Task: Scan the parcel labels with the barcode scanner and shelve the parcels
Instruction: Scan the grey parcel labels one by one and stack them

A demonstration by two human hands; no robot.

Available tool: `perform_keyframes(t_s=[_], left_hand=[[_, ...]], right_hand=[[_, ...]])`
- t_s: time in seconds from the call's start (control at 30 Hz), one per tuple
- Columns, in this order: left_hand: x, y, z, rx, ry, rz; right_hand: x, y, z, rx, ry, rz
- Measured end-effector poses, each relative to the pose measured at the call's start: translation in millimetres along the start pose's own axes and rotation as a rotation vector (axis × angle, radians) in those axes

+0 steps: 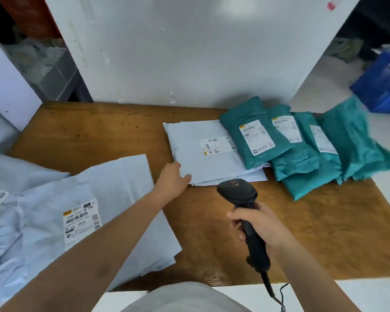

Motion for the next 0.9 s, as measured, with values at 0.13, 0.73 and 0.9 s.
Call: perform_keyframes(t_s=[0.13, 0.73, 0.9], left_hand=[[-20.0, -59.8, 40.7, -0.184, 0.473, -0.433], [16.6, -24.9, 9.1, -0.739, 0.257, -0.138], [-22.2, -50.7, 18.7, -0.303, -0.185, -0.011]], right_hand=[[14.5, 21.4, -42.9, 0.159, -0.067, 0.040], [6.6, 19.8, -53.7, 0.239, -0.188, 0.009], [15.1, 18.6, -28.1, 0.162, -0.155, 0.070]])
Point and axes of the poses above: each hand's wrist, its own y-axis away from the middle knuckle, its own z-axis out of the palm, x = y × z, the point moved 8 cm from there along -y, towards the middle knuckle, and after that the axes turned 13 degrees about -z, right-handed, at the moved point
